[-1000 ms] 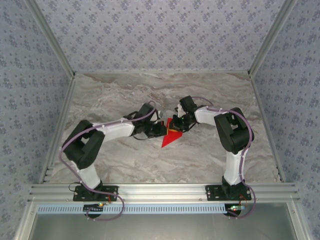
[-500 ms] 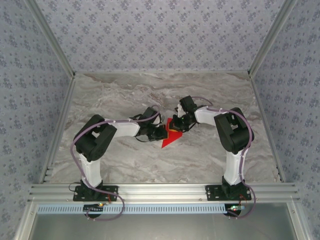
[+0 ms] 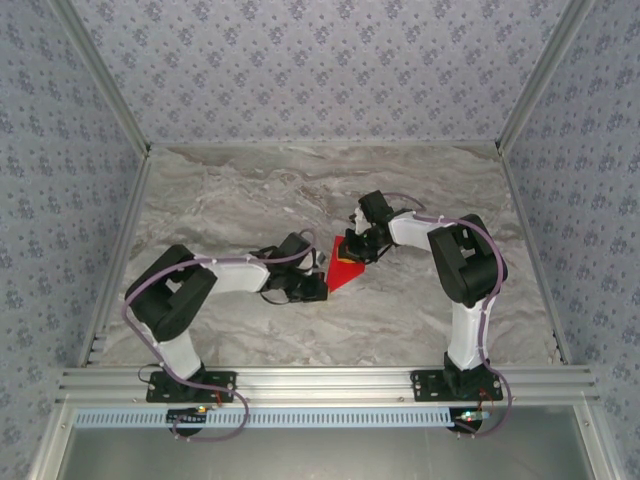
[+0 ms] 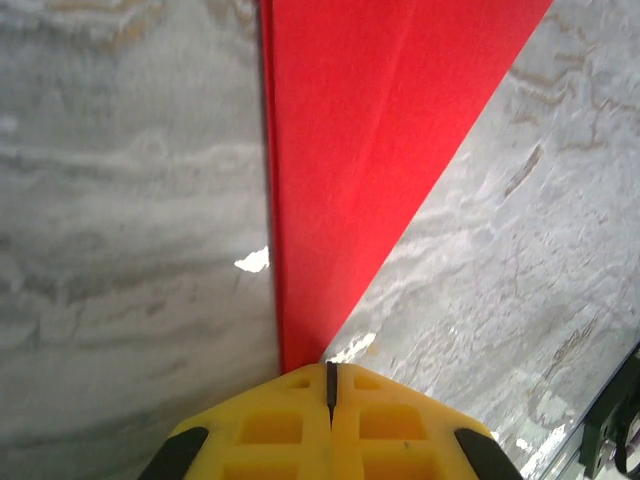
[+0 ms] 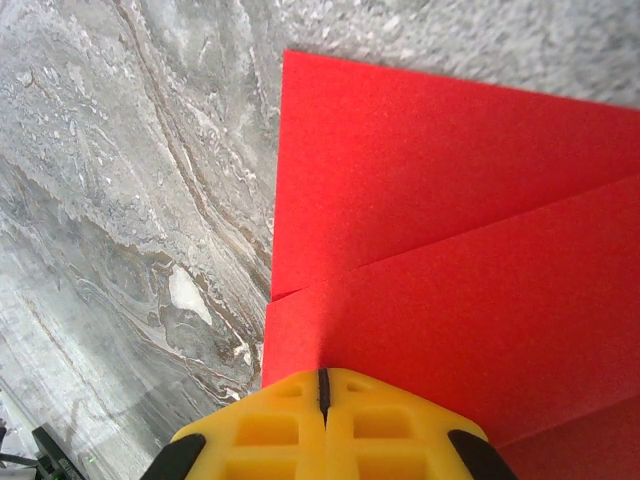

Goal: Fold a paper plane with a square sheet of paper (pick it up from the middle)
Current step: Fourth fold the wing at the center of the table.

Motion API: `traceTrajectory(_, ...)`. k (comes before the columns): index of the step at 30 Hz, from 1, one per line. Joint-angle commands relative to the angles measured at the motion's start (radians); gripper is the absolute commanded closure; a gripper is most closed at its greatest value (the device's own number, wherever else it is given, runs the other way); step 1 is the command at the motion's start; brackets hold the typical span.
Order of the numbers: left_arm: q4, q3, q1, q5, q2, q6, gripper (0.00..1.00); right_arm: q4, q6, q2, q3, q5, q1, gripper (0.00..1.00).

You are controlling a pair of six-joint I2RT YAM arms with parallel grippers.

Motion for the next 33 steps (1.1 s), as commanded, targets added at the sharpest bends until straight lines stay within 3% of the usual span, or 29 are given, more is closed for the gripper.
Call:
traceTrajectory(1, -0.117, -0.004, -0.005, 0.011, -0.054, 0.024, 1.0, -0.11, 0.008, 0.096, -0.038, 0.193, -0.01, 1.0)
traceTrajectory(6, -0.022, 0.046, 0.0, -0.07, -0.104, -0.019, 1.0, -0.102, 0.008, 0.089, -0.036, 0.18, -0.009, 1.0)
traceTrajectory(11, -0.008, 0.105, 0.001, -0.15, -0.035, -0.046, 1.0, -0.091, 0.009, 0.088, -0.033, 0.168, -0.007, 1.0)
traceTrajectory(26, -0.006, 0.086, -0.002, -0.116, 0.075, -0.07, 1.0, -0.041, -0.02, 0.018, -0.039, 0.122, -0.007, 1.0)
traceTrajectory(33, -0.047, 0.054, -0.001, -0.131, 0.092, -0.082, 1.0, 0.062, -0.083, -0.097, -0.052, 0.002, -0.005, 1.0)
